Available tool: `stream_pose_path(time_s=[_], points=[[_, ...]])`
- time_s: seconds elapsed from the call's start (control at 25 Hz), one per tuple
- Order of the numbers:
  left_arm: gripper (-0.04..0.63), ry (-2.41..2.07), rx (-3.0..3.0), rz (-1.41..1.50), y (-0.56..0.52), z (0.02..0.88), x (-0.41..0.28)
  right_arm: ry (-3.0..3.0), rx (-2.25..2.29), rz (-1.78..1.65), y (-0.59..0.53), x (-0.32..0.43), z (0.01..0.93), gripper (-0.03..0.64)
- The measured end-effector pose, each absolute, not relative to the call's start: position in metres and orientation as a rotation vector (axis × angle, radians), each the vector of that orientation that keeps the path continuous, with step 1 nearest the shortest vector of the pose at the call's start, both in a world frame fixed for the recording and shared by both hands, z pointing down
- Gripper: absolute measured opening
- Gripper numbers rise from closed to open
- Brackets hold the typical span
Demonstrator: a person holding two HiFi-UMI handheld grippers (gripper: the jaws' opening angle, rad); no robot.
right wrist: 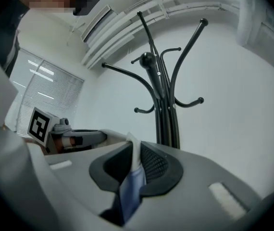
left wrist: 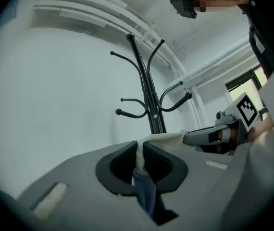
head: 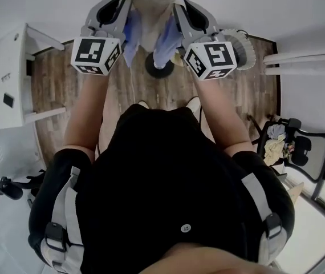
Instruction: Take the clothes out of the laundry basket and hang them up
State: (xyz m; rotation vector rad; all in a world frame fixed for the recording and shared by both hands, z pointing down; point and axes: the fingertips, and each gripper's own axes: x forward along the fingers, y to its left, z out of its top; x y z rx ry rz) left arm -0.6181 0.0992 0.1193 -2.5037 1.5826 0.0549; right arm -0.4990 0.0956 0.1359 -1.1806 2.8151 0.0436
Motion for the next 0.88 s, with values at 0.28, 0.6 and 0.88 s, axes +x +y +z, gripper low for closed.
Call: stream_pose_path(time_s=[0.28,0.6,0.88], points=[[0.026,1.539,-2.560,-0.031,0.051,0.170,-0.631,2.838,-1.360,0.033,0.067,-0.506,0.181,0.041],[0.026,1.500,-2.681,-0.065,0.019,0.236,-0.627,2.833,-1.528,-0.064,0.044,-0.498,0.243,0.041],[0.025,1.492,-2.731,-0.178,0.003,0.289,-0.616,2.815,-1.631,-0.182,0.040,-0.489,0.291,0.042]])
